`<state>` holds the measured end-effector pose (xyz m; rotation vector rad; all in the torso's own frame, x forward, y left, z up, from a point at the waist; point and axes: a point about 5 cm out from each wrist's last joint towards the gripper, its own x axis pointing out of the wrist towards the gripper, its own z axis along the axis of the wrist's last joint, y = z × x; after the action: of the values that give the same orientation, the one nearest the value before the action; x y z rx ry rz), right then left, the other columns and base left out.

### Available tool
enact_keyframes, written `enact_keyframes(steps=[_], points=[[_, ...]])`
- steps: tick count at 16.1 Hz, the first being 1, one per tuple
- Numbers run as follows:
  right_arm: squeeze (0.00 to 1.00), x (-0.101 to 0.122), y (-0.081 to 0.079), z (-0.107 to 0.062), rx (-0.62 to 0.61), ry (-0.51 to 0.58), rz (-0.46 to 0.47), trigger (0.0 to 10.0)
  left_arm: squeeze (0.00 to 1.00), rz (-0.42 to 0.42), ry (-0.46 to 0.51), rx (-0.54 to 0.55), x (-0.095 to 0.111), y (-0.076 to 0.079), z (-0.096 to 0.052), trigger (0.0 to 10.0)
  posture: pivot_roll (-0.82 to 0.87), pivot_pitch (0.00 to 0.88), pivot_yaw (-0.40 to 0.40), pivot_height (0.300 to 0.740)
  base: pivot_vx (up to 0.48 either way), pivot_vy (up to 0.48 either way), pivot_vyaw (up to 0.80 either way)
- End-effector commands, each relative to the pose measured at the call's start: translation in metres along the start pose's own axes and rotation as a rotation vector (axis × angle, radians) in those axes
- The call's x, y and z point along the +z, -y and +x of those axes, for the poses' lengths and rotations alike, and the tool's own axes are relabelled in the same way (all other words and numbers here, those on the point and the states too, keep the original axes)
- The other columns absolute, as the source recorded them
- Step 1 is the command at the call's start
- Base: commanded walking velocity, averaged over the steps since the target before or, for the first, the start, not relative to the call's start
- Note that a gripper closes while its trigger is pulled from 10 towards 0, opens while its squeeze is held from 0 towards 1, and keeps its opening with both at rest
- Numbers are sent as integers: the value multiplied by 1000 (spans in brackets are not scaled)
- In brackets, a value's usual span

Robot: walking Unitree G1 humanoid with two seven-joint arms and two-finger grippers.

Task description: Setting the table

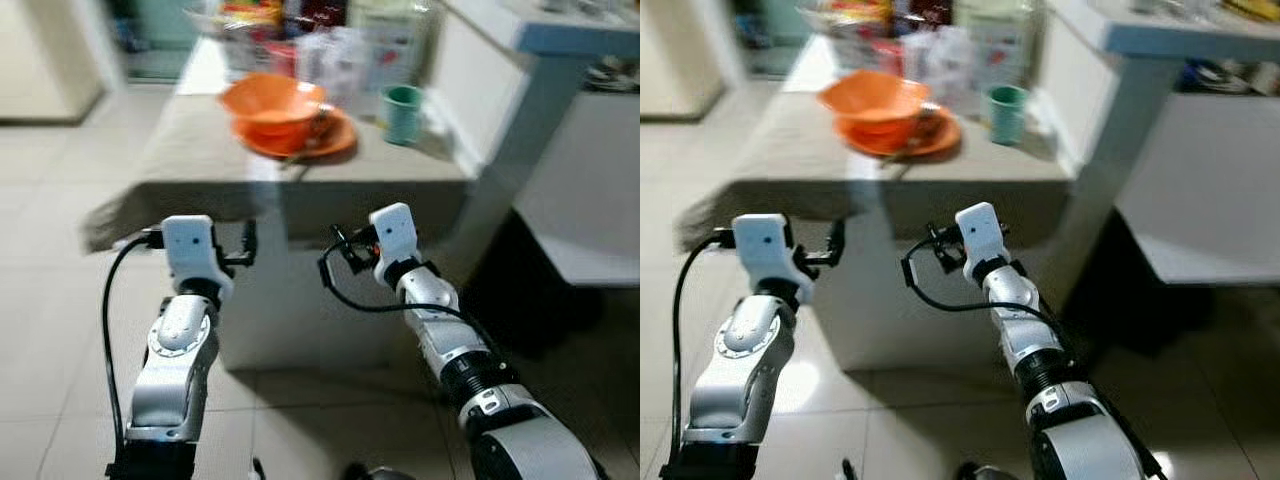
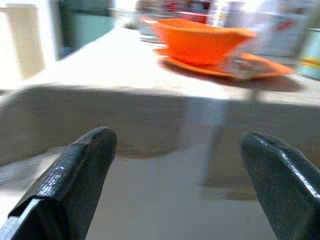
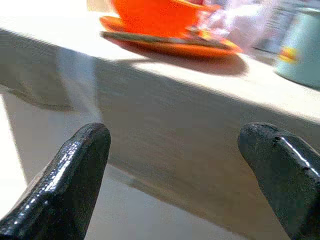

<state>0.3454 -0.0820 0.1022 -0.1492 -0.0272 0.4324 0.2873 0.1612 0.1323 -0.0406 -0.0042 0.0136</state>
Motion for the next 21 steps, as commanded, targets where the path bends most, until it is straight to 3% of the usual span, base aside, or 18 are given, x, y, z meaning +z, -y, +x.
enact_keyframes(steps=[1, 3, 4, 6, 7, 9, 12, 15, 18, 21], points=[[0, 7, 3, 2, -7, 16, -4, 10000, 0, -37, -4, 15, -1, -2, -1, 10000, 2, 37, -26, 740, 0, 0, 781], [0, 13, 31, -6, -78, 49, -10, 10000, 0, -9, 4, 153, 2, -46, -12, 10000, -7, 34, -22, 740, 0, 0, 703], [0, 12, 38, -10, -93, 45, -14, 10000, 0, 3, -8, 190, 1, -58, -18, 10000, -5, 33, -21, 740, 0, 0, 0], [0, 13, 58, -26, -134, 56, -26, 10000, 0, 26, -50, 298, -3, -92, -44, 10000, -1, 24, -19, 740, 0, 0, 0], [0, 13, 60, -31, -138, 56, -28, 10000, 0, 11, -71, 312, -6, -96, -52, 10000, 0, 22, -19, 740, 0, 0, 0], [0, 7, 56, -55, -130, 44, -25, 10000, 0, -72, -160, 336, -23, -91, -87, 10000, -2, 14, -22, 740, 0, 0, 0], [0, -11, 46, -81, -165, -25, 24, 10000, 0, -164, -185, 294, -24, -67, -102, 10000, -9, 21, -27, 740, 0, 0, 0], [0, -11, 36, -80, -193, -6, 4, 10000, 0, -151, -220, 220, -35, -65, -94, 10000, -54, 0, 16, 740, 0, 0, 0], [0, -14, 37, -81, -215, -9, -20, 10000, 0, -108, -233, 153, -37, -69, -70, 10000, -111, 0, 106, 740, 0, 0, 0], [0, -31, 44, -82, -257, -70, -8, 10000, 0, -98, -203, 110, -29, -66, -43, 10000, -123, 1, 121, 740, 0, 0, 0]])
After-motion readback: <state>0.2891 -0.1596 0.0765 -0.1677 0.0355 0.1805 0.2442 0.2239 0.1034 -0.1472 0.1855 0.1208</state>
